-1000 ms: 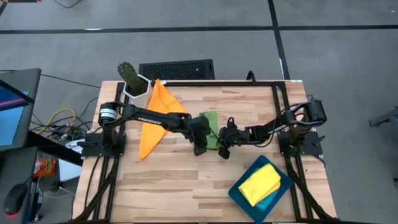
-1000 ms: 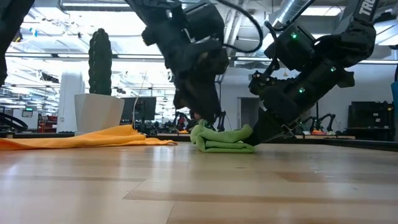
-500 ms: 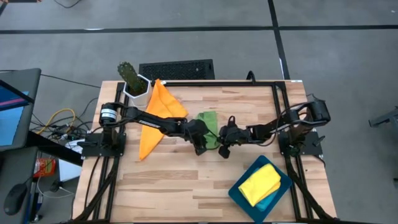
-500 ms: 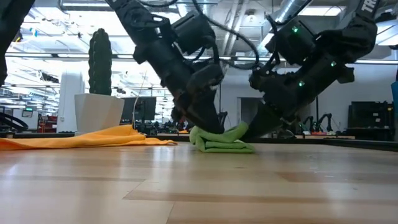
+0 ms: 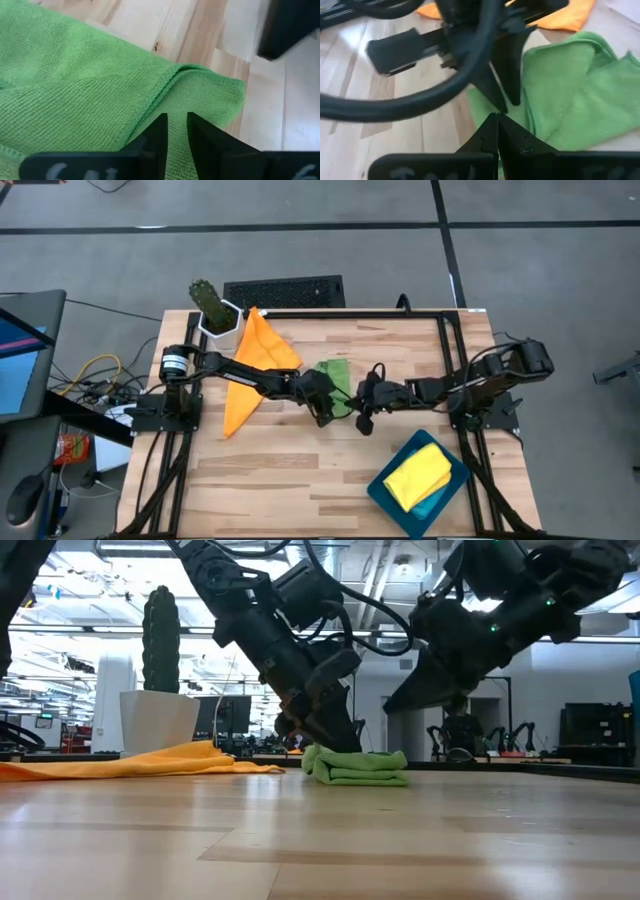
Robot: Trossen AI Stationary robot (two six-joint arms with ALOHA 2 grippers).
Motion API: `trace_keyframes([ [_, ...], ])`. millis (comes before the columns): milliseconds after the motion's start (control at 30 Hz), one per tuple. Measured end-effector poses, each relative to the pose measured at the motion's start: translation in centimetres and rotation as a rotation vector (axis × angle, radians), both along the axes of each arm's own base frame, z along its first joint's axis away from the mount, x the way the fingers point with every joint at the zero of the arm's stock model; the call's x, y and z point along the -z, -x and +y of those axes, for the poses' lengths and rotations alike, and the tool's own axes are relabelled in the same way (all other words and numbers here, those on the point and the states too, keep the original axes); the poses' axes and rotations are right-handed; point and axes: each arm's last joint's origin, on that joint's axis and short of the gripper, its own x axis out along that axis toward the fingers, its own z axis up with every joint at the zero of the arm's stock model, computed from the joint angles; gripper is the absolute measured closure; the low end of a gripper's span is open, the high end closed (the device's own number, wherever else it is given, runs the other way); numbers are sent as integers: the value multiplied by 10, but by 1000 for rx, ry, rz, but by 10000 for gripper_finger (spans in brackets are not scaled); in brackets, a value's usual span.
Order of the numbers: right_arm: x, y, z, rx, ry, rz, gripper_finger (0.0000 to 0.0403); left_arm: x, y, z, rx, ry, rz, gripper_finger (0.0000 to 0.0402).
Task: Fold microfiber towels
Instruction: Fold the green microfiber towel
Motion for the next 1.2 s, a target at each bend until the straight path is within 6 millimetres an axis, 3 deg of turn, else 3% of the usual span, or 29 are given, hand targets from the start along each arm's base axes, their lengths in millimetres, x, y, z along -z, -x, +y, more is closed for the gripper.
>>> trace_keyframes([
  [200,20,-8,9,-57,-7,16,379,0,0,2,-20,-27,-1,339],
  [467,61,-12,4,-9,-58,129,380,-3,4,14,-36,-5,24,339],
  [700,66,-15,4,-4,-53,122,377,-48,27,31,-81,-10,90,339],
  [800,66,-15,4,-6,-52,125,376,-56,45,31,-110,-55,207,339],
  [900,66,-15,4,-8,-50,125,378,-41,60,29,-116,-21,260,347],
  [1033,66,-14,4,-12,-46,126,379,-14,68,26,-144,79,179,375],
  [1200,66,-15,4,-12,-47,119,374,17,63,33,-224,82,107,397],
])
